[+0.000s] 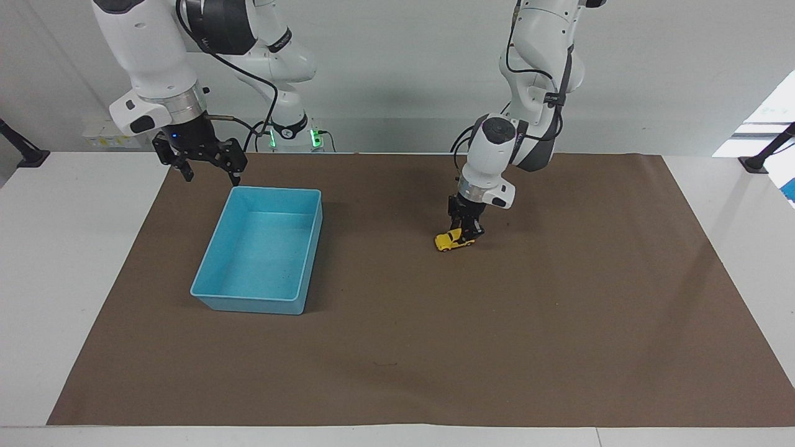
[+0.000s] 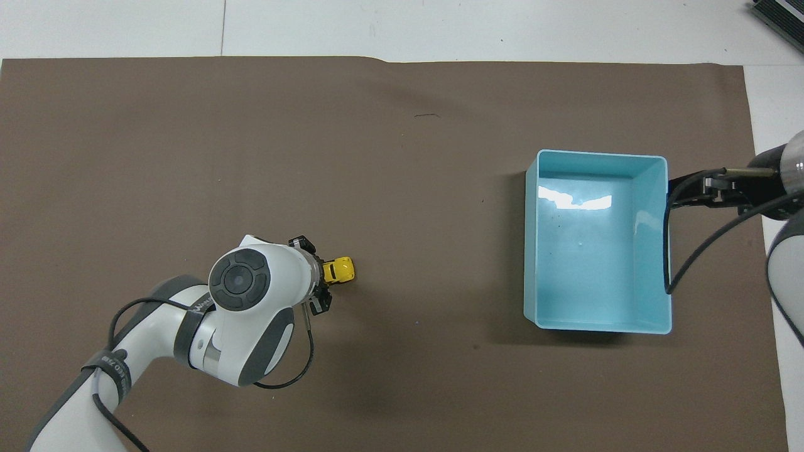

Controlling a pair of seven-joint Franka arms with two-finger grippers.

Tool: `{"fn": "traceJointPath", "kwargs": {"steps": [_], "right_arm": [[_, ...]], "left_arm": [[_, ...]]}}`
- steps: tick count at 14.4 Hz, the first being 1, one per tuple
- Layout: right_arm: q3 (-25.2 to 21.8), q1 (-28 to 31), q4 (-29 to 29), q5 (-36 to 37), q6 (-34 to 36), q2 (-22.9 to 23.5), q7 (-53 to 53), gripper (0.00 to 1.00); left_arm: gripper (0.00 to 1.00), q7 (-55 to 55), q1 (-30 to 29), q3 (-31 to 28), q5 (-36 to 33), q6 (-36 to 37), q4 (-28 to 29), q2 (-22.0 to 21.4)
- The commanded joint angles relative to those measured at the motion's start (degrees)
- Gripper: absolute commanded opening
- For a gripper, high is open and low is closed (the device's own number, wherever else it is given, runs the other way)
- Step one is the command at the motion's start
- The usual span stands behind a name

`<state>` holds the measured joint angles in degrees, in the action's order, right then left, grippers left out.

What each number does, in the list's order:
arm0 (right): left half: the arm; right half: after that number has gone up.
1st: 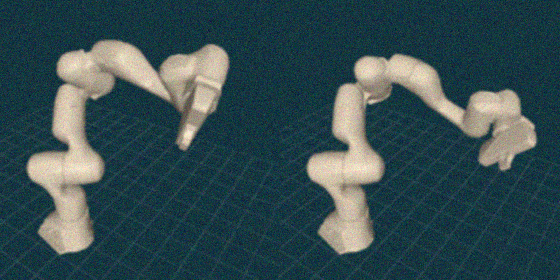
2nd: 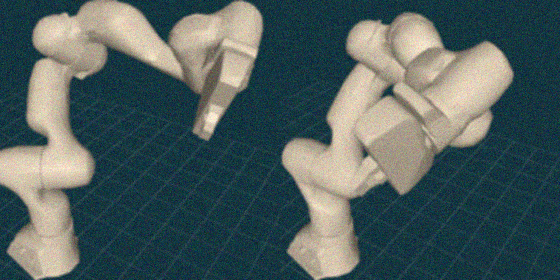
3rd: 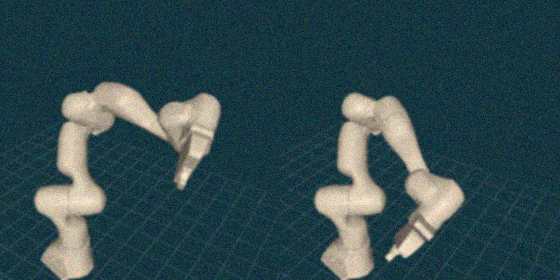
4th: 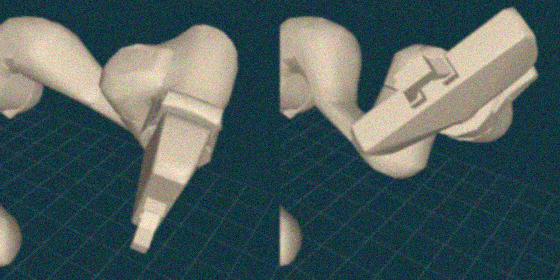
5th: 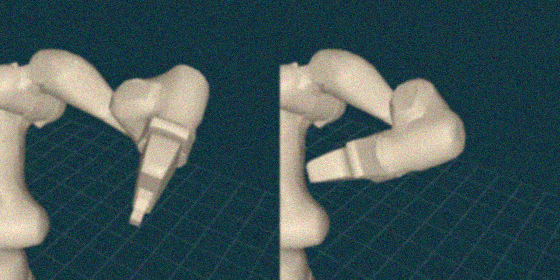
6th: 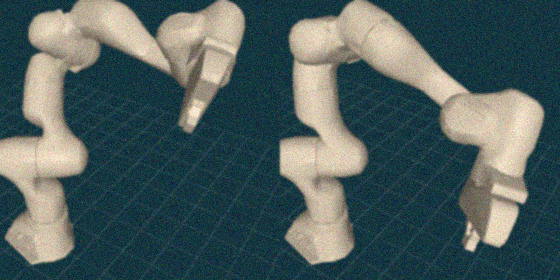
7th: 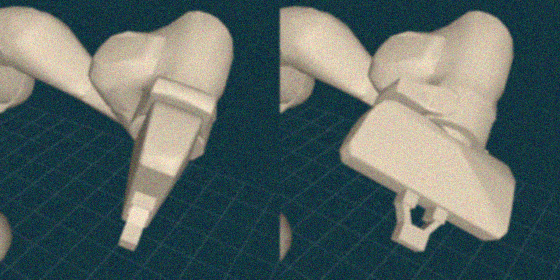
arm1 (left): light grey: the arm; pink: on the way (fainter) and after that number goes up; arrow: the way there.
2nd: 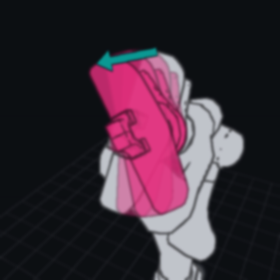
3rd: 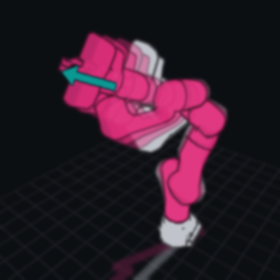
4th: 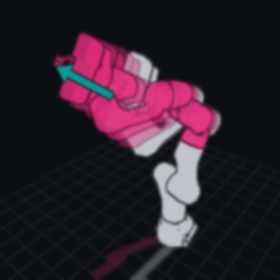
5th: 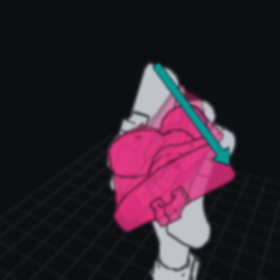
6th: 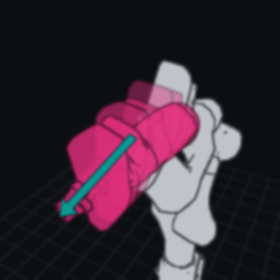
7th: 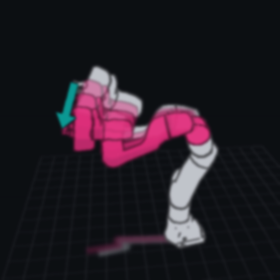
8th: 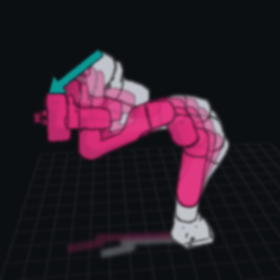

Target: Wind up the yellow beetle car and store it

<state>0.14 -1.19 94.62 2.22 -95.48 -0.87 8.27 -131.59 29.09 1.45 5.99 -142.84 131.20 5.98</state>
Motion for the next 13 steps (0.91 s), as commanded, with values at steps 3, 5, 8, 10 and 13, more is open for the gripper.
{"fn": "traceJointPath", "kwargs": {"steps": [3,5,8,10,13], "right_arm": [[-0.23,0.22,0.65,-0.64,-0.41,-0.36,-1.67,1.0],[-0.23,0.22,0.65,-0.55,-0.41,-0.36,-1.67,1.0],[-0.23,0.22,0.65,-0.64,-0.41,-0.36,-1.67,1.0],[-0.23,0.22,0.65,-0.55,-0.41,-0.36,-1.67,1.0],[-0.23,0.22,0.65,-0.64,-0.41,-0.36,-1.67,1.0]], "left_arm": [[0.17,8.8,-6.75,-0.66,-1.51,0.98,2.13,1.93],[0.19,10.04,-8.33,-0.74,-1.51,1.07,2.13,2.01],[0.22,11.62,-10.71,-0.83,-1.51,1.68,2.12,2.1],[0.23,11.62,-12.55,-0.83,-1.51,2.21,1.95,2.1],[0.26,10.74,-13.18,-0.92,-1.51,2.91,1.95,2.01]]}}
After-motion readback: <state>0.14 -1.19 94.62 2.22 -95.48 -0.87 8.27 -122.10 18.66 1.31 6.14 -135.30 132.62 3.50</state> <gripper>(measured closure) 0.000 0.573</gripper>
